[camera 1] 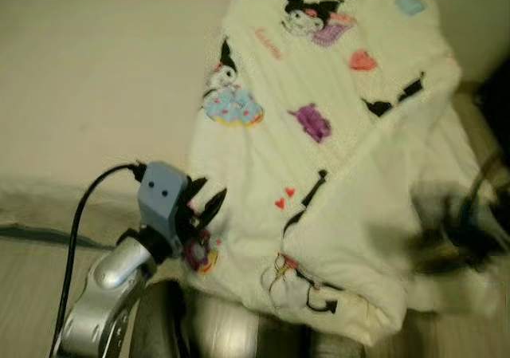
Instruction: Clean up the room
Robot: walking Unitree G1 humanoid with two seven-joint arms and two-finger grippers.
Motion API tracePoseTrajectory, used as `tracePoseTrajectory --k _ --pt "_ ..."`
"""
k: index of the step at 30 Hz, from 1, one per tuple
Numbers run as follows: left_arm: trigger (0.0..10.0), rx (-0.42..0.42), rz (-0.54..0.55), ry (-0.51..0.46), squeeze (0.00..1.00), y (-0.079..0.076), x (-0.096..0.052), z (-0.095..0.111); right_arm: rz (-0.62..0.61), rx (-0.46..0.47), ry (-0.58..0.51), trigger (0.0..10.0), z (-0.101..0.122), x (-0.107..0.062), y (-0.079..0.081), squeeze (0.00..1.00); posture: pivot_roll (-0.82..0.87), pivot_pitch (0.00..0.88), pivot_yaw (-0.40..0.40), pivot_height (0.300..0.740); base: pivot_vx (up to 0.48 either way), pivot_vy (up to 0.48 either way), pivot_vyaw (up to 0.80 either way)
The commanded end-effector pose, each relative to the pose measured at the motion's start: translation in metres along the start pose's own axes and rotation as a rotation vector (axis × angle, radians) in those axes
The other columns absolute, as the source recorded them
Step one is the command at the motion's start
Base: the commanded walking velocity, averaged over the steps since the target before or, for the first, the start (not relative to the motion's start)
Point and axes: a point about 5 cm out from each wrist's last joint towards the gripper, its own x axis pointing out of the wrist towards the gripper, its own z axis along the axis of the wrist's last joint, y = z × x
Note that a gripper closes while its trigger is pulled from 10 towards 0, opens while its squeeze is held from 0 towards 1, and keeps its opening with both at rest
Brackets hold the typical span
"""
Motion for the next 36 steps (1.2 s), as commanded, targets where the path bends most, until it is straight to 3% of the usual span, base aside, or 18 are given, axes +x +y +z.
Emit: tracePoseTrajectory --k 1,3,5,6,7,8,9,10,12,19,22,24,25,26,31,32,35,36 --pt "10.0 -0.003 0.042 0.032 0.0 0.007 -0.007 -0.007 -0.137 0.07 -0.125 10.0 0.004 -0.004 -0.018 0.0 -0.06 0.309 0.031 0.551 0.0 0.0 0.0" --pt "10.0 0.012 0.082 0.041 0.0 0.014 -0.007 -0.009 -0.469 0.018 -0.073 10.0 -0.007 0.001 -0.052 0.0 -0.07 0.306 0.034 0.551 0.0 0.0 0.0" --pt "10.0 0.012 0.082 0.041 0.0 0.014 -0.007 -0.009 -0.469 0.018 -0.073 10.0 -0.007 0.001 -0.052 0.0 -0.07 0.306 0.034 0.551 0.0 0.0 0.0" --pt "10.0 0.019 0.093 0.046 0.0 0.016 -0.006 -0.01 -0.542 0.02 -0.052 10.0 -0.016 0.012 -0.059 0.0 -0.07 0.304 0.038 0.551 0.0 0.0 0.0" --pt "10.0 0.022 0.097 0.049 0.0 0.016 -0.005 -0.011 -0.557 0.035 -0.046 10.0 -0.027 0.028 -0.061 0.0 -0.07 0.304 0.038 0.551 0.0 0.0 0.0" --pt "10.0 0.022 0.097 0.049 0.0 0.016 -0.005 -0.011 -0.557 0.035 -0.046 10.0 -0.027 0.028 -0.061 0.0 -0.07 0.304 0.038 0.551 0.0 0.0 0.0" --pt "10.0 0.025 0.098 0.053 0.0 0.016 -0.005 -0.011 -0.55 0.051 -0.039 10.0 -0.038 0.046 -0.061 0.0 -0.06 0.303 0.044 0.551 0.0 0.0 0.0" --pt "10.0 0.025 0.098 0.053 0.0 0.016 -0.005 -0.011 -0.55 0.051 -0.039 10.0 -0.038 0.046 -0.061 0.0 -0.06 0.303 0.044 0.551 0.0 0.0 0.0" --pt "10.0 0.036 0.101 0.062 0.0 0.018 -0.005 -0.012 -0.536 0.073 -0.004 10.0 -0.058 0.08 -0.063 0.0 -0.06 0.303 0.044 0.551 0.0 0.0 0.0" --pt "10.0 0.048 0.107 0.064 0.0 0.019 -0.009 -0.011 -0.493 0.084 0.019 10.0 -0.065 0.093 -0.07 0.0 -0.03 0.298 0.027 0.551 0.0 0.0 0.0" --pt "10.0 0.05 0.112 0.062 0.0 0.02 -0.011 -0.009 -0.397 0.048 0.047 10.0 -0.064 0.09 -0.067 0.0 -0.03 0.296 0.021 0.551 0.0 0.0 0.0" --pt "10.0 0.05 0.117 0.058 0.0 0.021 -0.014 -0.008 -0.14 -0.015 0.167 10.0 -0.067 0.072 -0.056 0.0 -0.03 0.292 0.015 0.551 0.0 0.0 0.0" --pt "10.0 0.05 0.117 0.058 0.0 0.021 -0.014 -0.008 -0.14 -0.015 0.167 10.0 -0.067 0.072 -0.056 0.0 -0.03 0.292 0.015 0.551 0.0 0.0 0.0" --pt "10.0 0.046 0.114 0.055 0.0 0.02 -0.015 -0.008 -0.008 -0.028 0.247 10.0 -0.067 0.056 -0.048 0.0 -0.03 0.289 0.014 0.551 0.0 0.0 0.0" --pt "10.0 0.044 0.11 0.052 0.0 0.019 -0.015 -0.008 0.072 -0.034 0.298 10.0 -0.066 0.043 -0.043 0.0 -0.04 0.288 0.014 0.551 0.0 0.0 0.0" --pt "10.0 0.039 0.104 0.048 0.0 0.018 -0.015 -0.008 0.122 -0.058 0.345 10.0 -0.063 0.029 -0.036 0.0 -0.04 0.285 0.016 0.551 0.0 0.0 0.0" --pt "10.0 0.033 0.094 0.042 0.0 0.016 -0.013 -0.008 0.17 -0.096 0.371 10.0 -0.054 0.012 -0.025 0.0 -0.04 0.284 0.017 0.551 0.0 0.0 0.0" --pt "10.0 0.03 0.091 0.04 0.0 0.015 -0.012 -0.008 0.172 -0.111 0.329 10.0 -0.044 0.008 -0.023 0.0 -0.05 0.283 0.019 0.551 0.0 0.0 0.0"
